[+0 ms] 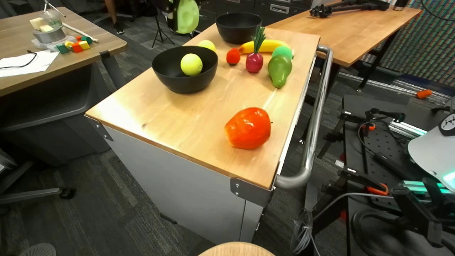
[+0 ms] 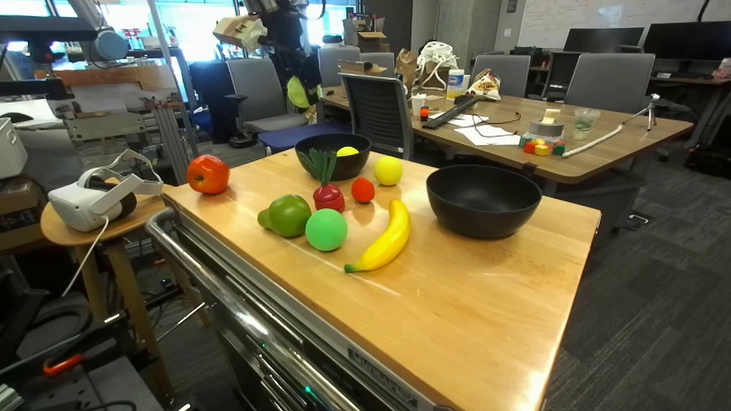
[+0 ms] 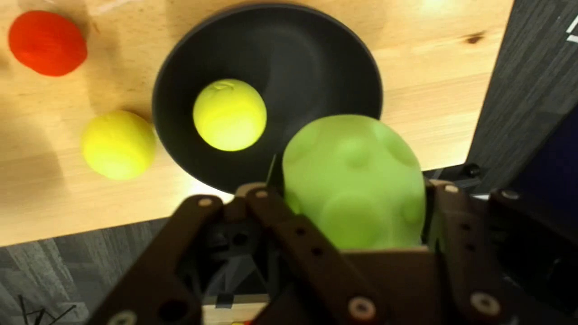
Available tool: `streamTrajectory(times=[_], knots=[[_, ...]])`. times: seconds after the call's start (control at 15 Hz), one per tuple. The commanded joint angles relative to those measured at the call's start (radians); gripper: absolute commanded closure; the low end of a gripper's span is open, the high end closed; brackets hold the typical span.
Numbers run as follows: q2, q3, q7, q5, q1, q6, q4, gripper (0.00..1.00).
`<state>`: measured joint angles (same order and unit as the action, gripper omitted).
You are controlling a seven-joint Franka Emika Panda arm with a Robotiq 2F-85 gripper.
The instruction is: Put the fruits and vegetables in the black bowls
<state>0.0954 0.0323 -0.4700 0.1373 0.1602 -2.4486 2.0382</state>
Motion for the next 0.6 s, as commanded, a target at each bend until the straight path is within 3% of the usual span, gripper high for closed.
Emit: streamTrajectory(times=[0.0, 0.33, 0.4, 0.53], knots=[[0.086, 0.009, 0.084, -0.097, -0.044, 0.021, -0.024, 0.73], [0.191, -0.013, 0.099, -0.014, -0.032, -0.108, -0.016, 0.72], [0.203, -0.011, 0.107, -0.019, -0.032, -0.12, -0.016, 0.23], [0.197, 0.002, 0.141, -0.053, -0.038, -0.114, -0.005, 0.17]])
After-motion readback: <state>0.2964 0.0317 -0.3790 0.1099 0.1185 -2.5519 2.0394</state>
